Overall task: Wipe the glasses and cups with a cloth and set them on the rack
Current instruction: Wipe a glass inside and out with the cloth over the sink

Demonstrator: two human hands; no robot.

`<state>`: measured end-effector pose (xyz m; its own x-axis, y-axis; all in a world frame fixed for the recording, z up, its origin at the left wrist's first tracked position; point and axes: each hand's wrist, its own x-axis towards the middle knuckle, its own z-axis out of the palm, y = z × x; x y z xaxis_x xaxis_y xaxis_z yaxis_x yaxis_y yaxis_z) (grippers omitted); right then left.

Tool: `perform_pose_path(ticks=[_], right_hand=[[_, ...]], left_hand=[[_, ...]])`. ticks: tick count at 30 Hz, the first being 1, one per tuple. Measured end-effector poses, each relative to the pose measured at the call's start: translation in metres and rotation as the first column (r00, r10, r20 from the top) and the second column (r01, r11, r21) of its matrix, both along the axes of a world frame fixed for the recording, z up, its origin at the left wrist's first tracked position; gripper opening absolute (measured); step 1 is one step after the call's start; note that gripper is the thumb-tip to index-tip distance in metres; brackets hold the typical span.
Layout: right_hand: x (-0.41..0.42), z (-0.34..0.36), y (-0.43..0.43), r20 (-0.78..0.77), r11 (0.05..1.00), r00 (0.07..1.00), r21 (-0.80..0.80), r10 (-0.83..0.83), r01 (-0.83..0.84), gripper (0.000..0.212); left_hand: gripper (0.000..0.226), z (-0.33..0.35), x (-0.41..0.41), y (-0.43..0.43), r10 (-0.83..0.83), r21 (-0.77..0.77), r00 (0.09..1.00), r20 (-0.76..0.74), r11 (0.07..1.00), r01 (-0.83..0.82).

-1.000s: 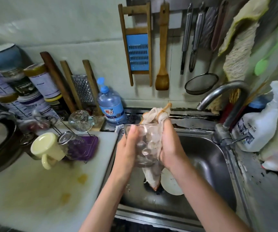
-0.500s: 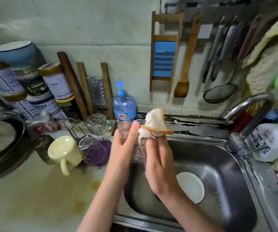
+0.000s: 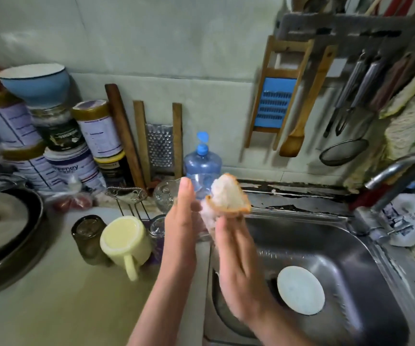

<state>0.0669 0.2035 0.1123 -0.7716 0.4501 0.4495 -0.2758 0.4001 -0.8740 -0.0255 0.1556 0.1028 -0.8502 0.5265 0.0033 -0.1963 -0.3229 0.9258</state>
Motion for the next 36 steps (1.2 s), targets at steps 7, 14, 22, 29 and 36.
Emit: perform_pose_path(ticks=[7, 14, 22, 29, 36], right_hand=[[-0.035, 0.014, -0.005, -0.131, 0.990, 0.984, 0.068, -0.117, 0.126, 0.050], [-0.049, 0.036, 0.011, 0.006, 0.687, 1.000, -0.726, -0.030, 0.025, 0.051], [-0.041, 0.007, -0.023, 0.010, 0.924, 0.943, 0.204, -0.332, 0.323, 0.066], [-0.072, 0.041, 0.016, -0.005, 0.652, 0.997, -0.757, 0.073, -0.052, 0.033], [-0.056, 0.024, -0.024, 0.039, 0.871, 0.995, -0.480, -0.096, 0.103, 0.056]], left_hand=[[0.033, 0.004, -0.014, -0.018, -0.166, -0.012, 0.984, -0.058, 0.986, 0.166], [0.086, 0.019, -0.011, -0.012, -0.093, 0.034, 0.995, -0.039, 0.995, 0.094], [0.068, 0.014, -0.029, -0.009, -0.057, -0.019, 0.996, -0.064, 0.998, 0.055], [0.074, 0.024, -0.016, -0.027, -0.097, 0.060, 0.993, -0.073, 0.993, 0.101], [0.079, 0.020, -0.026, -0.028, 0.012, 0.032, 0.997, -0.080, 0.999, -0.010]])
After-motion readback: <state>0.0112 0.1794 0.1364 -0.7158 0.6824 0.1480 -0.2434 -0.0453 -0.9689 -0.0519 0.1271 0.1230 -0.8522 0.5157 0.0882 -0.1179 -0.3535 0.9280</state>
